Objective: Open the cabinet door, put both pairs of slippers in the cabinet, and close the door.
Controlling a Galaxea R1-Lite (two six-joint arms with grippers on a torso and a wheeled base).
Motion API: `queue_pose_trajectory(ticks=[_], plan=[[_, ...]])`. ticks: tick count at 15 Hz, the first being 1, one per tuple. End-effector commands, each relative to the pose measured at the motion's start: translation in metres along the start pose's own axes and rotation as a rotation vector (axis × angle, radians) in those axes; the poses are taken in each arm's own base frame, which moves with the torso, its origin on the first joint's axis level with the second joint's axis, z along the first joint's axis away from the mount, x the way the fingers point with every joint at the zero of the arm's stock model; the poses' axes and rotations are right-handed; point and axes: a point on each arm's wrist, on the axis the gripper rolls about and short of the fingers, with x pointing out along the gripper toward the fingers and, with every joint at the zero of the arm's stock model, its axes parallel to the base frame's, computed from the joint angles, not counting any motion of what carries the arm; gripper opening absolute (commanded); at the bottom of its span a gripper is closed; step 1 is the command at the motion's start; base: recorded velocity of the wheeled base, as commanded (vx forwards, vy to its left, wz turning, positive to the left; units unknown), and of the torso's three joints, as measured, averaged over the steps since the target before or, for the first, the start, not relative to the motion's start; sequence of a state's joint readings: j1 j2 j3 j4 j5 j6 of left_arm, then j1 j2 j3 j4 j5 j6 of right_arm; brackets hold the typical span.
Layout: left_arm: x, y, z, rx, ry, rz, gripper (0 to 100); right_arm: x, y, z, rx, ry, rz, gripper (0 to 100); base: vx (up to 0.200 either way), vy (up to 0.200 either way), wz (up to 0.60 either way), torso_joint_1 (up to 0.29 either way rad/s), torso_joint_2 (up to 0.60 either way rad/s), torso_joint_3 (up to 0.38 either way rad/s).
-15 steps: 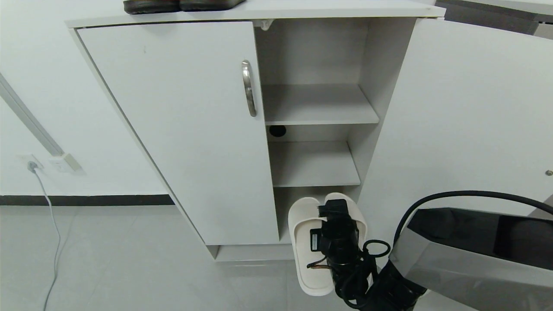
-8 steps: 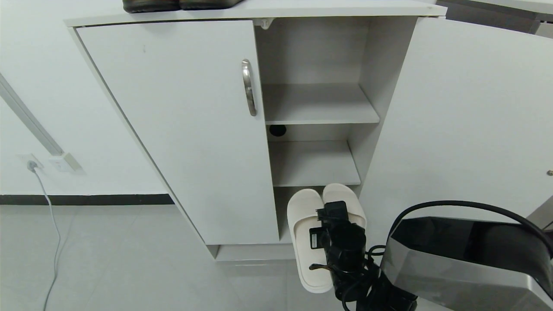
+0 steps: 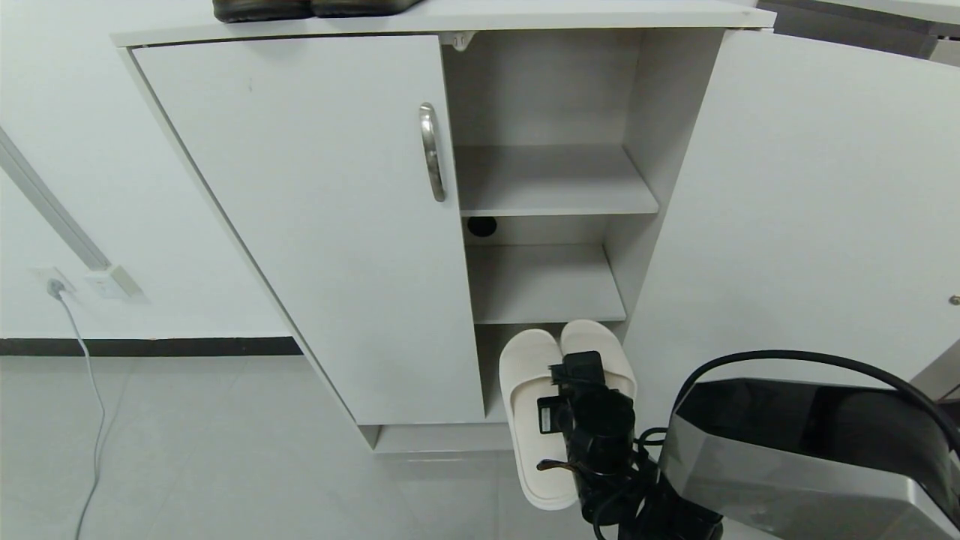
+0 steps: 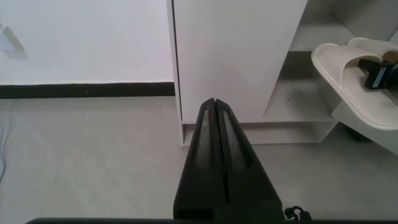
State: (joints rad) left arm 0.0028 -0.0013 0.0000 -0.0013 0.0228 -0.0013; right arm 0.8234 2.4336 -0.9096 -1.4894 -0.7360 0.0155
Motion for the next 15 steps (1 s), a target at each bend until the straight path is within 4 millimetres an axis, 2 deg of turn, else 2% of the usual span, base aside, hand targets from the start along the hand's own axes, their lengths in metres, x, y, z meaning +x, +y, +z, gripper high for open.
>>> queue_pose_trajectory(ticks=[1, 11, 14, 15], plan=[[0.0, 0.0, 0.0, 0.0, 0.001, 0.001, 0, 0.0, 0.0, 0.001, 0.001, -0.002, 0.0, 0, 0.2, 0.0, 0.0, 0.002, 0.0, -0.002], [0.0, 0.0, 0.0, 0.001, 0.001, -0.001, 0, 0.003, 0.002, 0.005, 0.004, -0.017, 0.002, 0, 0.2, 0.0, 0.0, 0.002, 0.0, 0.002], [0.0, 0.0, 0.0, 0.001, 0.001, -0.001, 0, 0.014, -0.001, 0.005, 0.004, -0.016, -0.008, 0, 0.0, 0.0, 0.0, 0.0, 0.0, 0.0], [0.0, 0.0, 0.0, 0.001, 0.003, -0.001, 0, 0.023, -0.002, 0.003, -0.003, -0.006, -0.017, 0, 0.0, 0.0, 0.0, 0.0, 0.0, 0.0]])
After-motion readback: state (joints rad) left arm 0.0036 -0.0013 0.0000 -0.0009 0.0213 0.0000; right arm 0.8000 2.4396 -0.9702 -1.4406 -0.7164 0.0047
